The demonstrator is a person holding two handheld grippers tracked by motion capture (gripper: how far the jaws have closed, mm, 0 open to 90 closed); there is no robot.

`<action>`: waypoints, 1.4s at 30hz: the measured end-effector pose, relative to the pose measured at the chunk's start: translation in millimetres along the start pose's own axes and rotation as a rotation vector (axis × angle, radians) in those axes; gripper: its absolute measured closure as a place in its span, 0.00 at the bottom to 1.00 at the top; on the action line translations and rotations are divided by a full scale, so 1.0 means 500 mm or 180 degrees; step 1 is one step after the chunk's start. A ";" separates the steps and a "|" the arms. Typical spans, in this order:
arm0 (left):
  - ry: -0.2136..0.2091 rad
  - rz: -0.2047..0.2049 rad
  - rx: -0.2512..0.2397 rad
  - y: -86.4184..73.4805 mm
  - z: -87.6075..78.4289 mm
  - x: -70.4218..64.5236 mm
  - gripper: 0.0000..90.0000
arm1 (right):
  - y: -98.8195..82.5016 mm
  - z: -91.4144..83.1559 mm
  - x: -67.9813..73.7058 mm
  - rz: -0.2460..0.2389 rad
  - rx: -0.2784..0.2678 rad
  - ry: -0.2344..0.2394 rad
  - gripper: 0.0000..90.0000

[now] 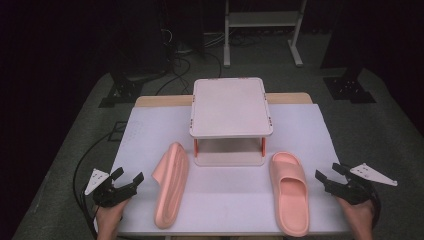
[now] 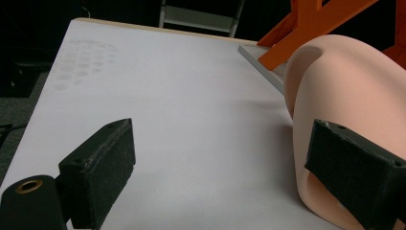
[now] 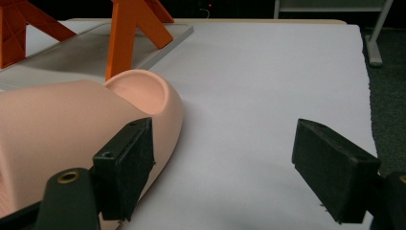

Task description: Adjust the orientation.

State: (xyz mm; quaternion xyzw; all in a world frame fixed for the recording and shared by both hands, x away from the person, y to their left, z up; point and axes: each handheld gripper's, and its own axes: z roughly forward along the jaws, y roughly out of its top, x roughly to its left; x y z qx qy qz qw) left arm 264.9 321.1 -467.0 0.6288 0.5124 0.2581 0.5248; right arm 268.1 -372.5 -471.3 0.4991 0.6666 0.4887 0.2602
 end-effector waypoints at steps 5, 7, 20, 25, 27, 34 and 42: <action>0.0004 0.0010 0.0015 -0.005 -0.004 -0.004 0.10 | 0.002 0.003 0.001 0.0002 -0.0009 0.0006 0.24; 0.0005 0.0010 0.0024 -0.006 -0.004 -0.005 0.10 | 0.002 0.004 0.002 -0.0001 -0.0006 0.0006 0.24; -0.0088 0.0247 0.0218 -0.019 -0.003 -0.038 0.10 | 0.003 0.003 0.002 -0.0001 -0.0037 0.0018 0.24; -0.0109 0.0336 0.0293 -0.018 0.002 -0.048 0.10 | 0.004 0.002 0.002 0.0001 -0.0055 0.0016 0.24; -0.0124 0.0357 0.0290 -0.017 0.005 -0.050 0.10 | 0.004 0.002 0.003 -0.0002 -0.0059 0.0017 0.24; -0.0233 0.0395 0.0435 -0.017 0.019 -0.060 0.16 | 0.004 0.005 0.006 -0.0027 -0.0037 0.0026 0.24; -0.0331 0.0417 0.0567 -0.012 0.041 -0.068 0.27 | 0.005 0.006 0.009 -0.0051 -0.0028 0.0044 0.24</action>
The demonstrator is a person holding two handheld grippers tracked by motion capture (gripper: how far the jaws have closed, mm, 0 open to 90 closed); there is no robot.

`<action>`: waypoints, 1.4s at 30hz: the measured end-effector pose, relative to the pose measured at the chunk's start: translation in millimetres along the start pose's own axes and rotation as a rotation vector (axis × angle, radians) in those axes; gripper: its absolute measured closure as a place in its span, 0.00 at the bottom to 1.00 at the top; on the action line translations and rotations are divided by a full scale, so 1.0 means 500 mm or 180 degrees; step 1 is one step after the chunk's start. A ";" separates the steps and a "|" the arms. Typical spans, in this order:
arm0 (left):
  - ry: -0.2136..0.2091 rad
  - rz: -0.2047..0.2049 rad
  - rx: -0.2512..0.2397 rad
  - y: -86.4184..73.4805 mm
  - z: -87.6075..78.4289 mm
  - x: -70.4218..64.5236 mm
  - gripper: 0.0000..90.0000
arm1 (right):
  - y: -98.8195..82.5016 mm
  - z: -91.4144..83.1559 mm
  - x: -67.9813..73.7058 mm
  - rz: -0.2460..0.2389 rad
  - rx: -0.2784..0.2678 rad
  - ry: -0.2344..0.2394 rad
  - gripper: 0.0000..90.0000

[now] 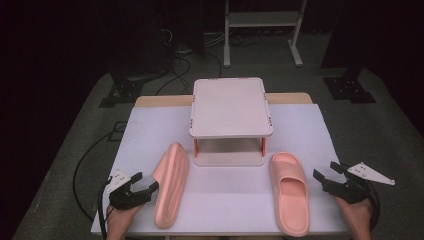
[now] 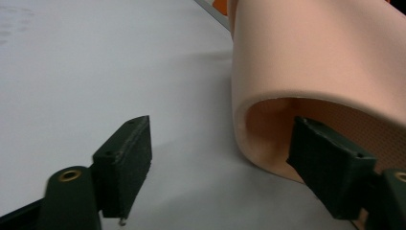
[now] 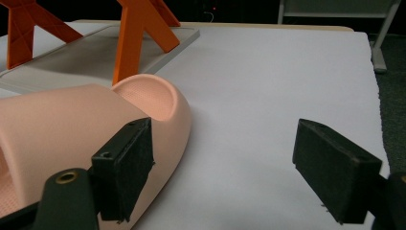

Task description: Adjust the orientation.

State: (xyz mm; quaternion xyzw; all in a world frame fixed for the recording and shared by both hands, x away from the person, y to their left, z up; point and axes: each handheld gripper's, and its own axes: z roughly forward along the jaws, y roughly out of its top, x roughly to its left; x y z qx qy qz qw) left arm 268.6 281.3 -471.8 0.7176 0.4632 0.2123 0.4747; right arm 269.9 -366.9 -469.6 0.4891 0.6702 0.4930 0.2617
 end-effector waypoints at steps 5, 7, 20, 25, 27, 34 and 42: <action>-0.0041 0.0002 0.0041 0.004 0.011 -0.006 0.37 | 0.000 -0.001 -0.001 0.0007 -0.0007 0.0001 0.24; -0.0037 0.0038 0.0094 0.006 0.017 -0.008 0.41 | -0.001 -0.001 -0.002 0.0002 -0.0005 0.0003 0.24; -0.0165 0.0050 0.0122 0.014 0.036 -0.018 0.63 | -0.001 -0.001 -0.002 0.0003 0.0013 0.0008 0.24; -0.0210 0.0080 0.0085 0.017 0.039 -0.024 0.66 | -0.002 -0.001 -0.002 0.0014 0.0021 0.0008 0.24; -0.0215 0.0078 0.0072 0.018 0.039 -0.026 0.66 | -0.002 0.000 -0.002 0.0009 0.0019 0.0008 0.24; -0.0285 0.0037 -0.0036 0.020 0.035 -0.027 0.66 | -0.002 0.000 -0.002 0.0007 0.0018 0.0006 0.24; -0.0406 -0.0020 -0.0178 0.027 0.033 -0.036 0.66 | -0.002 0.000 -0.002 0.0008 0.0018 0.0008 0.24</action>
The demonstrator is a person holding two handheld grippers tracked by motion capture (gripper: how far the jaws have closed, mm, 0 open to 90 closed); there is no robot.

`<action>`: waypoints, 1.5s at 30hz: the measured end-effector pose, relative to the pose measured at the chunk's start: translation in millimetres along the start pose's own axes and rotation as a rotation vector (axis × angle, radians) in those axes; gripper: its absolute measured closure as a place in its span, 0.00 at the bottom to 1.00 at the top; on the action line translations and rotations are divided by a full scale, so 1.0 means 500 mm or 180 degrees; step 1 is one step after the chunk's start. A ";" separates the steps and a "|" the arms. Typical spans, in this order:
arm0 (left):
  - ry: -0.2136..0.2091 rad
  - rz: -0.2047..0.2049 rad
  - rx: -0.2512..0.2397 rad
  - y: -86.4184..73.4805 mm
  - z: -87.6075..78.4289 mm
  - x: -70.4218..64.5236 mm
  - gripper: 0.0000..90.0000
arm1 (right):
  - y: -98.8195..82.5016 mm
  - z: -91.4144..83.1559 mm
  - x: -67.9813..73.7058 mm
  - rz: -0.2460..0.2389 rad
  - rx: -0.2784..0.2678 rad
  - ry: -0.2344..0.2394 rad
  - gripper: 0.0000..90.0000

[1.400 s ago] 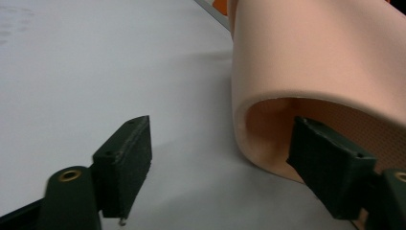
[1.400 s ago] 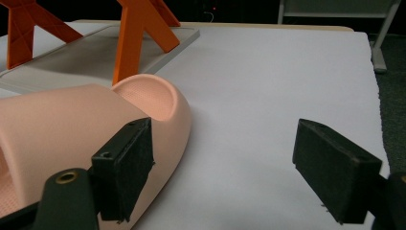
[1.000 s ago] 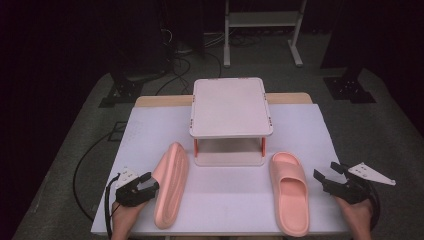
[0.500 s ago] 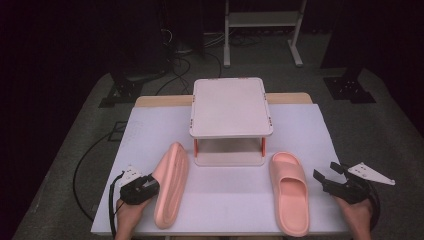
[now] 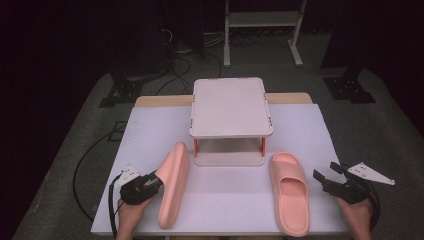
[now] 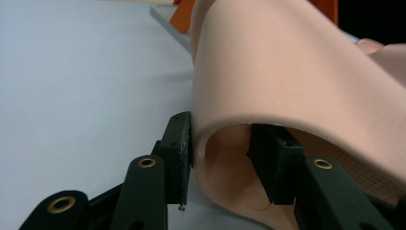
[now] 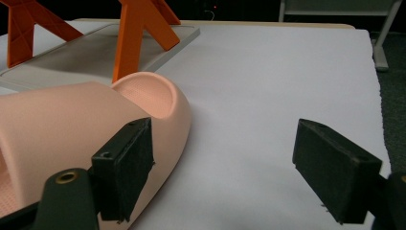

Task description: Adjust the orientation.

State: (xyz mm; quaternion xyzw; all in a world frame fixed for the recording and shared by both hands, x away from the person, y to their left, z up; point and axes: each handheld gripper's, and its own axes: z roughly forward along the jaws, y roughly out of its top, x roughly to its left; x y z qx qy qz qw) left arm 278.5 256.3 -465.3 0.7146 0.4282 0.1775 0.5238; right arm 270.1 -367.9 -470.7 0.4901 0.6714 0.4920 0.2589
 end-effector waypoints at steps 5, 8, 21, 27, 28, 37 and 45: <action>-0.0058 -0.0012 -0.0080 0.004 0.000 -0.007 0.66 | 0.000 0.000 0.000 -0.0004 0.0004 0.0001 0.24; -0.0080 0.0026 -0.0091 0.006 0.002 -0.012 0.66 | 0.000 0.000 0.000 -0.0006 0.0004 0.0002 0.24; -0.0164 0.0085 -0.0029 0.012 0.029 -0.035 0.64 | 0.000 -0.002 0.000 0.0005 -0.0001 0.0007 0.24; -0.0218 0.0108 -0.0006 0.012 0.038 -0.050 0.59 | 0.000 -0.007 -0.001 0.0020 -0.0054 0.0022 0.24; -0.0243 0.0131 0.0015 0.013 0.043 -0.056 0.58 | 0.000 -0.008 -0.002 0.0015 -0.0060 0.0017 0.24; -0.0308 0.0224 0.0122 0.010 0.066 -0.082 0.52 | 0.000 -0.014 -0.004 0.0060 -0.0105 0.0043 0.23; -0.0259 0.0330 0.0225 0.006 0.075 -0.091 0.49 | -0.003 -0.027 0.006 0.0039 -0.0156 0.0106 0.23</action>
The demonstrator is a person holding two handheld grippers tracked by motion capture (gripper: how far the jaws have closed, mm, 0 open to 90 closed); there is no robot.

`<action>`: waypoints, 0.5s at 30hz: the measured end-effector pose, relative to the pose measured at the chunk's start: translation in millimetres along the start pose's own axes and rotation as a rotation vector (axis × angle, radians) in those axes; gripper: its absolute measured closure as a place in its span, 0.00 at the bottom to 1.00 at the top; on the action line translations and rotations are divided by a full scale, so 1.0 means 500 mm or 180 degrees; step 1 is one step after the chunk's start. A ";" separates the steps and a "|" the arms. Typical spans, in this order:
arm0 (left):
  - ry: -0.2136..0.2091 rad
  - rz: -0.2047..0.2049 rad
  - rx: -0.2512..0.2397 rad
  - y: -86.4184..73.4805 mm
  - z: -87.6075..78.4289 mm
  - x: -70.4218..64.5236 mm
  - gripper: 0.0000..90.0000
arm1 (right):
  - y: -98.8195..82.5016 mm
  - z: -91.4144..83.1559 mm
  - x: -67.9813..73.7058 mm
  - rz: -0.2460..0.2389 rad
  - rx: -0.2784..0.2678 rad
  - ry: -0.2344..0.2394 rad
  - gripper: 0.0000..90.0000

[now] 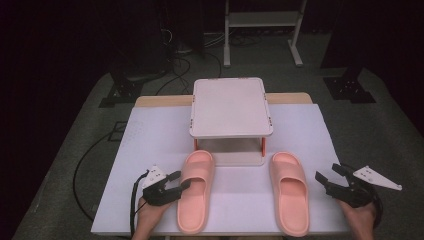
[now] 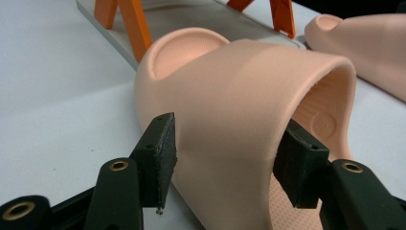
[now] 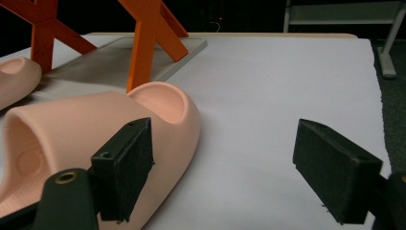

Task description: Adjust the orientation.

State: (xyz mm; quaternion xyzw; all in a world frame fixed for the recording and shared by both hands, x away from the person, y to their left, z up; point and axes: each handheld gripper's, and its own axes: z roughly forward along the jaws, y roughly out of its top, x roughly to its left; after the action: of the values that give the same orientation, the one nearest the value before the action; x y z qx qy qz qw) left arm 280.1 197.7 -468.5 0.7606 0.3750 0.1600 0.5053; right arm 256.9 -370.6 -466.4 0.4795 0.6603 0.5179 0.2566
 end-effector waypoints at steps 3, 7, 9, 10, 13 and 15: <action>0.0095 0.0079 0.0030 0.000 0.001 -0.006 0.52 | -0.001 -0.010 0.009 -0.0009 -0.0029 0.0029 0.23; 0.0169 0.0089 0.0044 0.000 0.001 -0.009 0.57 | -0.003 -0.022 0.023 -0.0036 -0.0060 0.0092 0.23; 0.0184 0.0093 0.0046 -0.001 0.001 -0.009 0.58 | -0.004 -0.025 0.027 -0.0052 -0.0065 0.0106 0.23; 0.0216 0.0109 0.0052 -0.001 0.001 -0.012 0.59 | -0.005 -0.031 0.034 -0.0056 -0.0076 0.0139 0.23; 0.0241 0.0124 0.0053 -0.001 0.001 -0.013 0.60 | -0.006 -0.035 0.042 -0.0068 -0.0090 0.0175 0.23; 0.0255 0.0121 0.0056 -0.001 0.000 -0.014 0.62 | -0.004 -0.035 0.052 -0.0108 -0.0112 0.0221 0.23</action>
State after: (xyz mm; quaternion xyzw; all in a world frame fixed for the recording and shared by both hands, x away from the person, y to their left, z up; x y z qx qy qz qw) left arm 275.1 192.7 -467.9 0.7649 0.3818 0.1965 0.4801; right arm 231.0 -354.7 -458.4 0.4454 0.6676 0.5414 0.2506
